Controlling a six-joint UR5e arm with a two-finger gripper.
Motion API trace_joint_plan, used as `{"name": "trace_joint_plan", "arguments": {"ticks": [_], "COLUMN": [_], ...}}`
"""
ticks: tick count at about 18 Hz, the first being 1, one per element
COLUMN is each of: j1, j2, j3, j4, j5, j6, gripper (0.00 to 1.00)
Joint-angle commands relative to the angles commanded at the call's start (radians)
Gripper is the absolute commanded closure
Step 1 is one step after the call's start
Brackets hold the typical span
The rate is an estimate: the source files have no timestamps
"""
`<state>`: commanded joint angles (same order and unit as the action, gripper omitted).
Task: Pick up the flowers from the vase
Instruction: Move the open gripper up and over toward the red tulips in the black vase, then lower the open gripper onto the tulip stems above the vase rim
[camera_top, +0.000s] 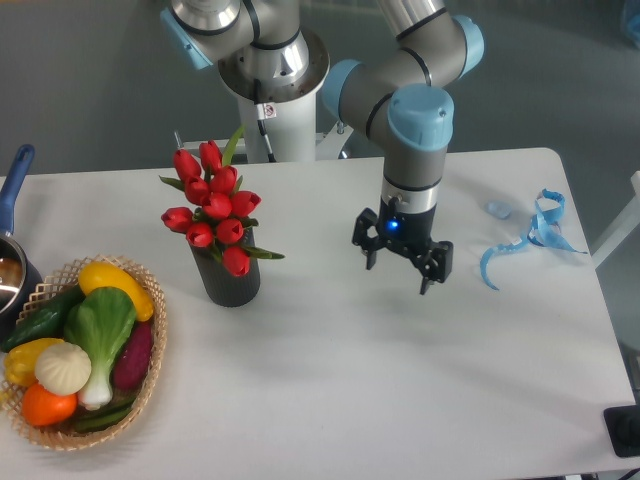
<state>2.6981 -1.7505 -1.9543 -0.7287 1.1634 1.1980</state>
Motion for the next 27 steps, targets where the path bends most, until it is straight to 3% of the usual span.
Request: {"name": "trace_joint_plan", "arguments": {"ticks": [6, 8, 13, 19, 27], "j1": [0.133, 0.143, 0.117, 0.037, 0.039], "j2": [0.159, 0.189, 0.213, 0.24, 0.268], "j3": [-0.118, -0.164, -0.209, -0.291, -0.345], "j4": [0.0, -0.002, -0.006, -0.006, -0.008], "j5": [-0.338, -0.43, -0.471, -0.619, -0.686], "j6": [0.009, 0.028, 0.031, 0.06, 0.109], "gripper": [0.0, 0.0, 0.0, 0.0, 0.0]}}
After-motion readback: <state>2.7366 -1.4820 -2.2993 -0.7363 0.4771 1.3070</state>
